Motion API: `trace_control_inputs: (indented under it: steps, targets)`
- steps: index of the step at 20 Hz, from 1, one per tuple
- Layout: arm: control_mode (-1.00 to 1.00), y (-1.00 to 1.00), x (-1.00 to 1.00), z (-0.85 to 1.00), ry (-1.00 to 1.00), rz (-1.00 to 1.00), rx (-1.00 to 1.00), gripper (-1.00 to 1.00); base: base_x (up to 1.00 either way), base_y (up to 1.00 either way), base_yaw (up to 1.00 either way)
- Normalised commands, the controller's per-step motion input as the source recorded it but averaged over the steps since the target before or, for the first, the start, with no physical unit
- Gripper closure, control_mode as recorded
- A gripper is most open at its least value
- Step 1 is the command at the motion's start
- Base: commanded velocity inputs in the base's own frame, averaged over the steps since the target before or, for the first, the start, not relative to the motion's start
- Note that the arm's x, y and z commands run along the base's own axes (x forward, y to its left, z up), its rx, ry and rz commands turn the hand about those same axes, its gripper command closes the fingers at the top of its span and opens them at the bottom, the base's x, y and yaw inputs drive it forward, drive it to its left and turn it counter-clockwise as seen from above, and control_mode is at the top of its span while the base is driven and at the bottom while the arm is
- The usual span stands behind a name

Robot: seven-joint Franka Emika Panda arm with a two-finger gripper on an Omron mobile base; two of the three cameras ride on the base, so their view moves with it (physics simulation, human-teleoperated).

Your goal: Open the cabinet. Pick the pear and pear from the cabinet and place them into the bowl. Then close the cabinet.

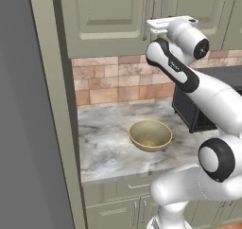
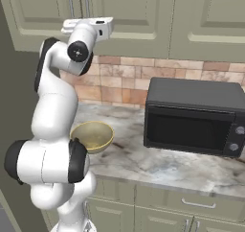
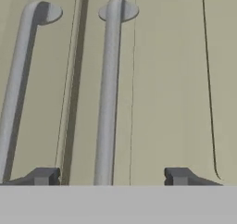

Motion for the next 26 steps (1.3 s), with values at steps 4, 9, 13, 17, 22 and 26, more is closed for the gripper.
trace_control_inputs:
  steps: [4,9,13,17,22,26]
  targets:
    - [-1.00,-0.01,0.76,-0.09,0.09,0.00,0.00,-1.00,0.00,0.00,0.00]
    - [-1.00,0.02,0.94,-0.38,0.04,0.01,0.00,-1.00,0.00,0.00,0.00]
    - [-1.00,0.43,1.00,-0.77,0.09,0.00,0.00,1.00,0.00,0.00,0.00]
    - [-1.00,0.53,0.97,-0.76,0.01,0.00,-0.02,1.00,0.00,0.00,0.00]
    - [-1.00,0.05,0.23,-0.12,0.00,0.00,0.00,1.00,0.00,0.00,0.00]
    - [-1.00,0.00,0.00,0.00,0.00,0.00,0.00,1.00,0.00,0.00,0.00]
